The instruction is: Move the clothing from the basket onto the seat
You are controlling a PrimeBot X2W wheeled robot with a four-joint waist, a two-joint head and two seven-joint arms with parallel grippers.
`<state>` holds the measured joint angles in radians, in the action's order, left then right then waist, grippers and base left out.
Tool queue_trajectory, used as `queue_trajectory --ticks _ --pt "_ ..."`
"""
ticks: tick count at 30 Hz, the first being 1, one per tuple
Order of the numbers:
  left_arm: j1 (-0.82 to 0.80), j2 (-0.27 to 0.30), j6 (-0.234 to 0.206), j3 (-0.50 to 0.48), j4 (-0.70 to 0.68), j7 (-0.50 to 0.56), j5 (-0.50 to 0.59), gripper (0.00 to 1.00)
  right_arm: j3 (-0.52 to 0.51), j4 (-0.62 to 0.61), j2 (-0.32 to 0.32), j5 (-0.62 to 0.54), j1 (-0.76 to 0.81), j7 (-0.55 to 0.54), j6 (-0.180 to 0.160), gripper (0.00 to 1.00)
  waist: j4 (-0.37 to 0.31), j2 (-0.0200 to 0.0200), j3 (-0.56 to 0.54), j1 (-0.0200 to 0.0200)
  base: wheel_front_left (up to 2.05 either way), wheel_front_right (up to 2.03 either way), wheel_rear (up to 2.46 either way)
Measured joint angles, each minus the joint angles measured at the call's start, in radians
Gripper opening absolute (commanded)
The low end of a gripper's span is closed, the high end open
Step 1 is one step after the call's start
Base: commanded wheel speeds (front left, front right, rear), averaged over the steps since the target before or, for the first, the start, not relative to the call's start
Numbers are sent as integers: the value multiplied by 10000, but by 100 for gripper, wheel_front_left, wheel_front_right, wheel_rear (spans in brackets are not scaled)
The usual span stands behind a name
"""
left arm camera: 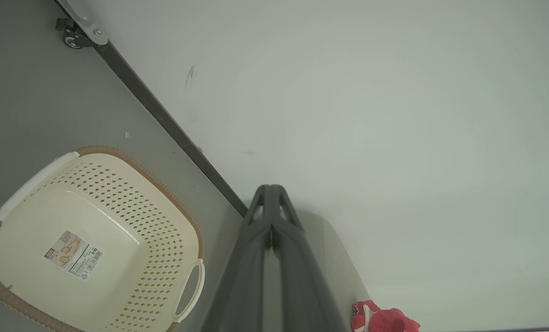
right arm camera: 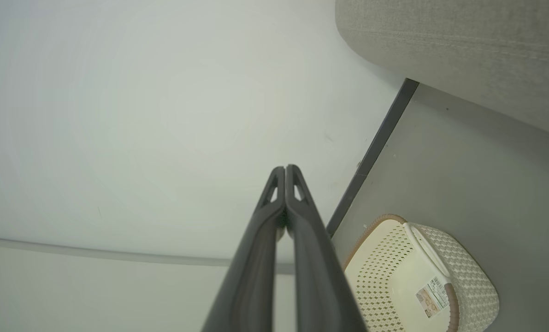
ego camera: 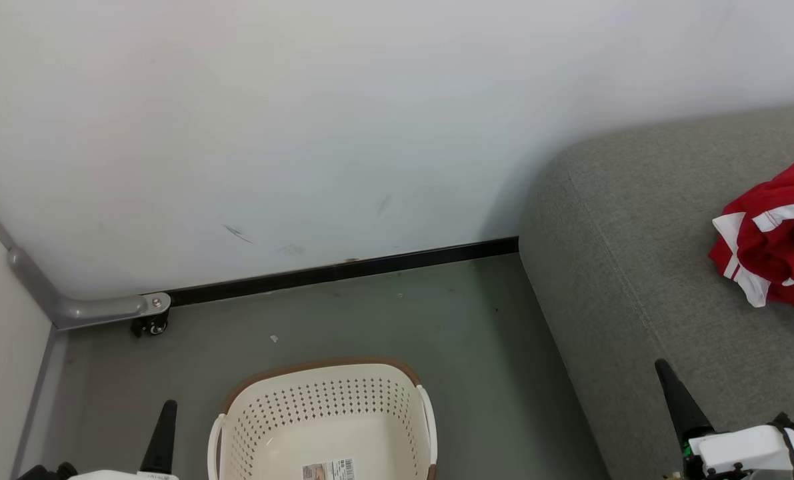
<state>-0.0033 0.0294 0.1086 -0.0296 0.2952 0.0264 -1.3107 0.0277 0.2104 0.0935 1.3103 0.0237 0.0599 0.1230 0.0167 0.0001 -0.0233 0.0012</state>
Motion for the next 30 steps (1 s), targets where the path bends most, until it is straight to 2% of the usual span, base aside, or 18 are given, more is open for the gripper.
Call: queue_trajectory --ticks 24,30 --pt "-571 19 98 -508 -163 817 -2731 0 -401 328 180 3653 -564 -677 2 0 -158 0 253 -6 0 0 0" --pt "-571 21 98 -545 -167 869 -2857 0 -428 384 194 3944 -749 -688 2 0 -164 0 261 -6 0 0 0"
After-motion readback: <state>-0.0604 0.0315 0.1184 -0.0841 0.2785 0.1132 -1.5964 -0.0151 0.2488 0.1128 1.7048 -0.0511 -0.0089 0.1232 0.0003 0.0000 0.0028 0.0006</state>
